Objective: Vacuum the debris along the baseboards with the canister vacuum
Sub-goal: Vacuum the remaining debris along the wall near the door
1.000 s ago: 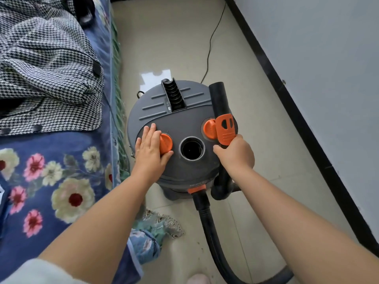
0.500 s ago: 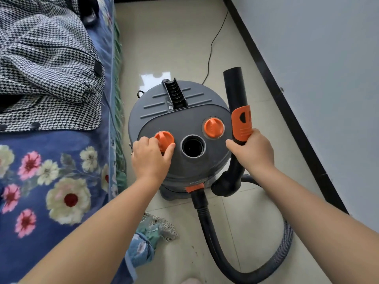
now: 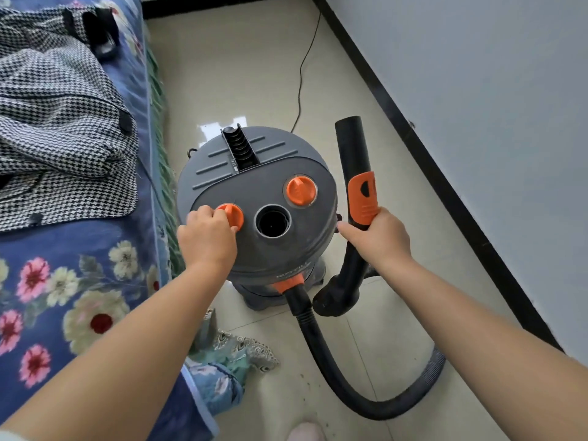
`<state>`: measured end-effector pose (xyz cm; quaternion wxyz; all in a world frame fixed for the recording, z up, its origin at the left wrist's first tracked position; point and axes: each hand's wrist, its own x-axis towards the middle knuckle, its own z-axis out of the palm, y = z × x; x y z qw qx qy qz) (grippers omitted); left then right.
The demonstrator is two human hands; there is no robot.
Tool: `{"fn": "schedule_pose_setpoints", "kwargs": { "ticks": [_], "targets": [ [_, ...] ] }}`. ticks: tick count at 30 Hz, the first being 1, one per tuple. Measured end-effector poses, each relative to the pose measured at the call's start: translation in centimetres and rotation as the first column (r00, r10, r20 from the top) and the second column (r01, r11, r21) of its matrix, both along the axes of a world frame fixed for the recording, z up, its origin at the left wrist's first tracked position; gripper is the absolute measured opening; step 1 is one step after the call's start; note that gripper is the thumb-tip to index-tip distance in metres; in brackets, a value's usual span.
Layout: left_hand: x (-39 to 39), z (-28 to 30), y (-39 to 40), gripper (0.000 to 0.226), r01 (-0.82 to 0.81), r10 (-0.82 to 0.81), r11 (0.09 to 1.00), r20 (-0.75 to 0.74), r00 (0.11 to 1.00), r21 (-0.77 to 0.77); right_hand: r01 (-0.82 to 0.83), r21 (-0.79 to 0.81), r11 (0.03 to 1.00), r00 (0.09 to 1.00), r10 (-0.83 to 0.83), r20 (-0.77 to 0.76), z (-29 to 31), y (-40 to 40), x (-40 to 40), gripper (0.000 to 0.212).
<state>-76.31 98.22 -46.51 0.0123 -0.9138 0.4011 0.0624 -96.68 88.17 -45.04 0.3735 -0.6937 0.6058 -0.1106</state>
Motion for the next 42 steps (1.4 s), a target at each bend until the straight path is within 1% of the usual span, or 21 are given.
{"fn": "schedule_pose_setpoints", "kwargs": {
  "ticks": [2,3,4,6,9,11,13,16,18,20,22,24,27,30,33,34,35,37,38,40,42],
  "targets": [
    [-1.3,0.3,0.6,0.048,0.052,-0.053,0.997,-0.01,0.999,-0.056,0.125,0.055,0.991,0.989,-0.129,0.078,0.6,-0.2,-1.6,0.032],
    [-2.3,0.1,0.9,0.052,0.137,-0.14,0.987,-0.023,0.99,-0.085,0.228,0.107,0.968,0.961,-0.241,0.133,0.7,-0.4,-2.8,0.033],
    [-3.6,-0.1,1.0,0.054,0.255,-0.26,0.962,-0.035,0.965,-0.101,0.343,0.177,0.922,0.909,-0.374,0.185,0.8,-0.7,-4.4,0.034],
    [-6.6,-0.8,0.9,0.055,0.446,-0.456,0.888,-0.078,0.887,-0.113,0.545,0.321,0.774,0.747,-0.623,0.233,0.5,-1.2,-8.2,0.035],
    [-12.7,-1.3,-0.9,0.058,0.616,-0.591,0.787,-0.311,0.744,-0.022,0.694,0.463,0.552,0.512,-0.83,0.222,-0.1,-1.5,-14.9,0.047],
    [-16.9,-1.8,-2.4,0.067,0.701,-0.648,0.712,-0.41,0.642,-0.027,0.726,0.546,0.419,0.37,-0.907,0.204,-0.4,-1.2,-19.2,0.052],
    [-21.6,-1.9,-3.6,0.078,0.743,-0.694,0.665,-0.433,0.575,-0.079,0.712,0.652,0.26,0.191,-0.966,0.176,-0.5,-0.6,-23.3,0.056],
    [-28.2,-2.5,-4.7,0.079,0.752,-0.738,0.646,-0.357,0.573,-0.13,0.65,0.757,0.068,-0.042,-0.991,0.125,-0.7,0.7,-29.0,0.067],
    [-32.5,-3.0,-5.7,0.074,0.766,-0.764,0.624,-0.327,0.556,-0.156,0.608,0.794,-0.014,-0.174,-0.978,0.116,-1.1,1.7,-32.8,0.067],
    [-36.6,-3.3,-6.7,0.068,0.794,-0.8,0.581,-0.31,0.514,-0.179,0.56,0.826,-0.068,-0.281,-0.953,0.112,-1.7,2.8,-36.6,0.067],
    [-40.4,-3.6,-7.7,0.062,0.839,-0.839,0.515,-0.305,0.451,-0.176,0.537,0.836,-0.112,-0.348,-0.932,0.099,-2.1,3.8,-40.2,0.066],
    [-43.8,-3.7,-8.3,0.057,0.885,-0.866,0.445,-0.319,0.386,-0.136,0.543,0.827,-0.145,-0.386,-0.918,0.093,-2.5,4.6,-43.6,0.06],
    [-48.3,-3.6,-8.9,0.049,0.927,-0.873,0.365,-0.377,0.309,-0.085,0.553,0.817,-0.162,-0.439,-0.891,0.121,-2.6,5.8,-48.1,0.05],
    [-52.3,-3.3,-9.1,0.043,0.939,-0.85,0.341,-0.441,0.288,-0.044,0.511,0.857,-0.066,-0.488,-0.843,0.226,-2.4,6.7,-51.6,0.04],
    [-56.1,-2.8,-8.9,0.044,0.949,-0.823,0.314,-0.5,0.271,-0.004,0.441,0.893,0.086,-0.547,-0.764,0.343,-3.0,7.9,-54.5,0.016],
    [-57.4,-2.5,-8.6,0.044,0.952,-0.812,0.306,-0.518,0.267,0.011,0.423,0.896,0.136,-0.558,-0.74,0.376,-3.3,8.5,-55.3,0.012],
    [-58.5,-2.3,-8.4,0.045,0.953,-0.802,0.302,-0.536,0.263,0.016,0.422,0.89,0.174,-0.558,-0.724,0.406,-3.5,9.0,-56.0,0.015],
    [-60.2,-2.0,-8.0,0.047,0.959,-0.795,0.283,-0.556,0.242,0.012,0.476,0.856,0.199,-0.527,-0.715,0.459,-3.8,10.1,-57.5,0.022],
    [-61.0,-1.9,-7.7,0.048,0.965,-0.798,0.261,-0.56,0.222,0.011,0.508,0.841,0.186,-0.518,-0.714,0.471,-4.0,10.8,-58.3,0.019],
    [-62.1,-1.9,-7.4,0.047,0.977,-0.79,0.212,-0.588,0.173,0.003,0.516,0.849,0.117,-0.557,-0.706,0.436,-4.3,12.2,-59.5,0.009],
    [-62.8,-2.1,-7.4,0.041,0.99,-0.761,0.13,-0.636,0.13,0.047,0.466,0.885,0.008,-0.63,-0.7,0.338,-5.1,13.5,-59.9,0.017]
  ]
}}
